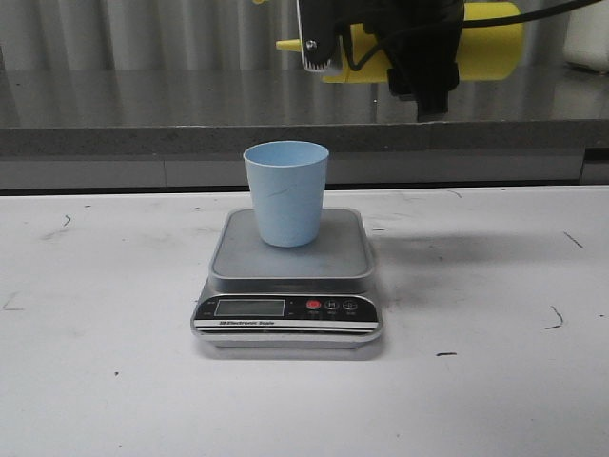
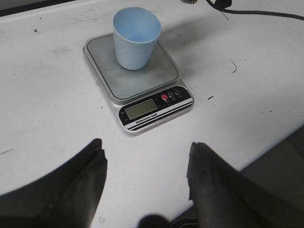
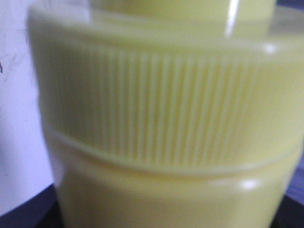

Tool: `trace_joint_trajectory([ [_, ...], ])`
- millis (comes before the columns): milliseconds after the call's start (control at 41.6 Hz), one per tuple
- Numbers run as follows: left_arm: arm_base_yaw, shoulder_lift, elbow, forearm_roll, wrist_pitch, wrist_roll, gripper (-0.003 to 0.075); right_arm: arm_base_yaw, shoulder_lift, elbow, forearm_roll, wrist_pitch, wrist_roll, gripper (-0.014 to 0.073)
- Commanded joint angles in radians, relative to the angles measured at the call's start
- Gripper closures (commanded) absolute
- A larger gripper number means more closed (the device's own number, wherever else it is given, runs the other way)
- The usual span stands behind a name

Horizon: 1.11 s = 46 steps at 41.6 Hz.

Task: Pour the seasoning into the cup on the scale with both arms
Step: 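Lift the yellow bottle and tilt its nozzle over the blue cup, then bring the yellow bottle back upright and lower it to the table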

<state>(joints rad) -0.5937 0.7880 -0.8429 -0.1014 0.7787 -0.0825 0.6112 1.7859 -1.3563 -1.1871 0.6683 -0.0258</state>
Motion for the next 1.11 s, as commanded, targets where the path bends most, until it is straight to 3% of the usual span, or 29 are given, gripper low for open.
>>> trace_joint_trajectory([
  [0,-0.002,-0.003,-0.026,-0.014,-0.071,-0.001,0.0335,-0.009,-0.063,-0.035,-0.055,0.057,0.125,0.0285],
  [217,-0.002,-0.003,-0.026,-0.014,-0.071,-0.001,0.0335,-0.088,-0.157,-0.020,0.083,-0.001,0.343,0.0285],
  [457,-0.002,-0.003,-0.026,-0.014,-0.071,-0.001,0.0335,-0.299,-0.289,0.113,0.349,-0.268,0.348,0.0285],
  [650,-0.002,-0.003,-0.026,-0.014,-0.071,-0.001,0.0335,-0.471,-0.349,0.354,0.566,-0.628,0.349,0.0285],
  [890,-0.002,-0.003,-0.026,-0.014,-0.071,-0.001,0.0335,-0.608,-0.321,0.653,0.610,-1.243,0.335,0.0285],
  [1083,-0.002,-0.003,-0.026,-0.014,-0.071,-0.001,0.0335,-0.652,-0.206,0.690,0.737,-1.444,0.259,0.0282],
])
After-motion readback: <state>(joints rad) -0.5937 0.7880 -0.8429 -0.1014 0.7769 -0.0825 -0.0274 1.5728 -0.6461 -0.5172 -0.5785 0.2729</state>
